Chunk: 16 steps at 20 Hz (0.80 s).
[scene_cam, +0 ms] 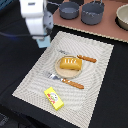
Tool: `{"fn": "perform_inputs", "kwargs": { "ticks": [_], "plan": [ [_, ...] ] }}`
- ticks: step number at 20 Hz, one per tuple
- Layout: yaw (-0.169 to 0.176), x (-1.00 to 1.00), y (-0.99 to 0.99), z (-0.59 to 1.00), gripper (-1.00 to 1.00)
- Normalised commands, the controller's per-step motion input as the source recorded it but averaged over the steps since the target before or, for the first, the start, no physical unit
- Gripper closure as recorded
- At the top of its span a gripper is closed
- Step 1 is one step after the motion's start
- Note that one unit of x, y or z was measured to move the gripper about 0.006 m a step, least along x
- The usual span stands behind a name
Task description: Place the bread, butter, and milk from the table onto the serving area.
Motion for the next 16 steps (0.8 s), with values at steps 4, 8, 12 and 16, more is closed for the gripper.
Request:
{"fn": "perform_inputs", "kwargs": {
  "ticks": [4,8,12,16],
  "plan": [
    [0.0,1.0,0.4,0.35,1.0],
    [0.0,1.0,0.39,0.01,1.0],
    [0.0,1.0,0.41,-0.1,1.0],
    [0.0,0.97,0.5,-0.11,1.0]
  ]
}}
